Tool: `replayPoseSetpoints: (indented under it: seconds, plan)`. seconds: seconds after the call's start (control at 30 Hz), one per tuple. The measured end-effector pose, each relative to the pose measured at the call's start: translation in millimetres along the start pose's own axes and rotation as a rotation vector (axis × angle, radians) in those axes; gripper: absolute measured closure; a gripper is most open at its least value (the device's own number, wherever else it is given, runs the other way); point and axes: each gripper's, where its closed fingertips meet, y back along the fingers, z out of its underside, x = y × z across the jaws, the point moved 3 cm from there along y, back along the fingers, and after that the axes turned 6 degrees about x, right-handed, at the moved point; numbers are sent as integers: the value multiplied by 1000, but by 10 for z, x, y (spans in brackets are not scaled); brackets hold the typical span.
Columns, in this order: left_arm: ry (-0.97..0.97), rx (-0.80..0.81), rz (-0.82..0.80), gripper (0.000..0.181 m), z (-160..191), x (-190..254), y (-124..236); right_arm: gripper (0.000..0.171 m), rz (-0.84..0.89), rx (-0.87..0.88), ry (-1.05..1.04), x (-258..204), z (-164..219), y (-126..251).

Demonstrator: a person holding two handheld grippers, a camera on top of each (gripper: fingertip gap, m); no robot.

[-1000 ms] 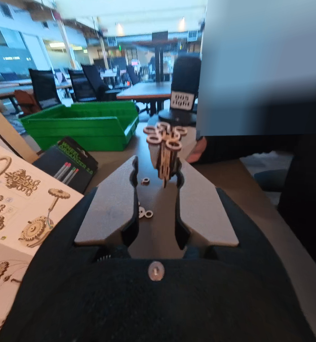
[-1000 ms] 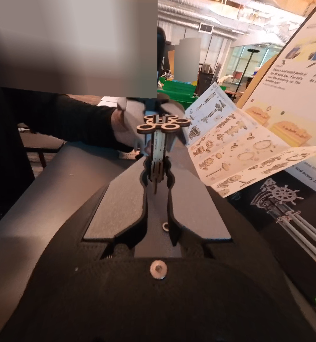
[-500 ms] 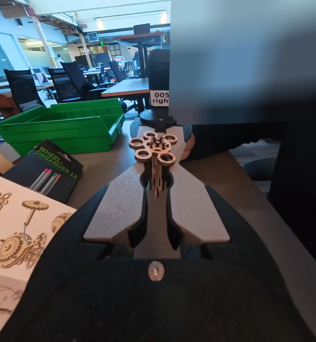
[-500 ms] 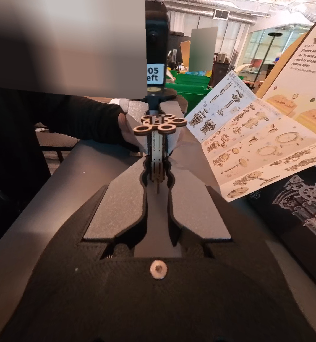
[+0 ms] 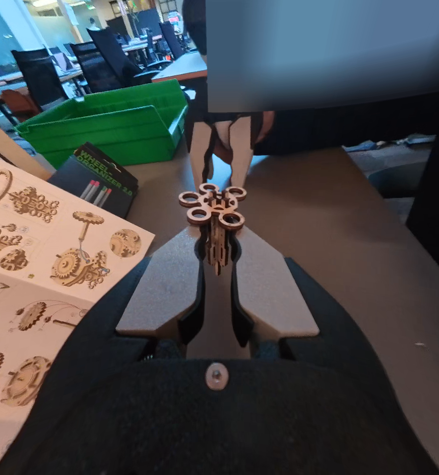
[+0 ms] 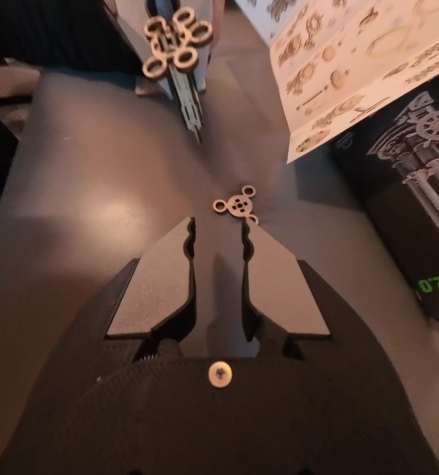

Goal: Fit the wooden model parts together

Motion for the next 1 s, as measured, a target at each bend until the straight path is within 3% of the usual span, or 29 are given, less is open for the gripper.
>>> replayPoseSetpoints:
  seconds: [0.13,0.4,0.57,0.67,0.83,0.93,1.0]
  plan:
    - [66,1,1,170,5,-28,43,141,24,-76,87,218,46,-87]
    - [89,39,-8,169,-26,-70,77,129,-134,-225,30,262,77,-357]
    - [163,42,-99,169,-10,-228,115,107,70,-225,-360,271,-13,-313]
    - [176,42,-127,169,-7,-262,125,104,194,-169,-513,122,-2,-293]
    - [202,30,-152,169,6,-276,120,91,443,-179,-465,117,67,-362]
    - [188,26,-152,170,3,-256,116,95,509,-214,-412,167,73,-423]
    - [166,12,-153,169,17,-238,108,114,501,-241,-336,132,63,-461]
